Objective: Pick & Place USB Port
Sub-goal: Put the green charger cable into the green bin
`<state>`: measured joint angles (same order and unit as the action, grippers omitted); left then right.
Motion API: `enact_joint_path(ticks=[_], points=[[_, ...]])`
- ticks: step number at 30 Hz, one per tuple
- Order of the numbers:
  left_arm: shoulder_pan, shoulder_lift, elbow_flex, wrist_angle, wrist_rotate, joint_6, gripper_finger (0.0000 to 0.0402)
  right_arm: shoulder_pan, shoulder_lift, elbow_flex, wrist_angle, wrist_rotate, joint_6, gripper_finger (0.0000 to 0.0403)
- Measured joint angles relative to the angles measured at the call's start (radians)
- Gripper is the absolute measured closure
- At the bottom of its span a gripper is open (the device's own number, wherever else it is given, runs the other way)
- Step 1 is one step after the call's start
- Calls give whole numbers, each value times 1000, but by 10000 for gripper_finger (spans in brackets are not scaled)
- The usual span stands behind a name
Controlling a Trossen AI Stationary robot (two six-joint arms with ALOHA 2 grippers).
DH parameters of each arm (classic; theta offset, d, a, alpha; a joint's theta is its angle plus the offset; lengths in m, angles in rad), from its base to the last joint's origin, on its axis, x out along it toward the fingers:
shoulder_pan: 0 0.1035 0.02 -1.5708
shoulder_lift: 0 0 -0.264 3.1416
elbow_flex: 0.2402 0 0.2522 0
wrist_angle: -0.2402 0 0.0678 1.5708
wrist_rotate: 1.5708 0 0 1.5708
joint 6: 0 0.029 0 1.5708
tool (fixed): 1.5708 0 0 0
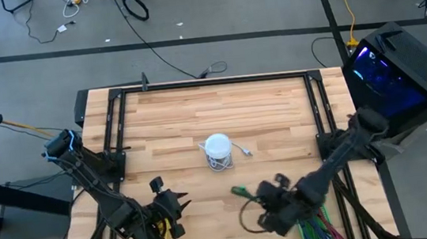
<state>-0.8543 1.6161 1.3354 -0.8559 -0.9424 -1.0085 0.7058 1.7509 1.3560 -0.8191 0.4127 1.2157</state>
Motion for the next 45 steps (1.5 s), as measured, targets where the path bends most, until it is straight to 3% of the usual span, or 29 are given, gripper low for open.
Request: enact_joint_path(ticks=[3,8,15,26,35,38,45], points=[[0,0,0,16,0,-1,291,56,-27,0,-131,-19,218,399],[-2,0,0,58,0,-2,291,135,-24,0,-297,-197,519,399],[-3,1,0,113,3,-2,291,190,-24,0,-413,-511,707,399],[-8,1,0,127,63,-27,291,210,-68,182,-615,-508,787,399],[-23,64,0,124,47,-9,291,290,-31,238,-491,-641,973,399],[-15,87,0,125,46,-1,291,306,-7,238,-447,-644,982,399],[0,101,0,127,53,-27,291,311,23,238,-525,-630,989,399]])
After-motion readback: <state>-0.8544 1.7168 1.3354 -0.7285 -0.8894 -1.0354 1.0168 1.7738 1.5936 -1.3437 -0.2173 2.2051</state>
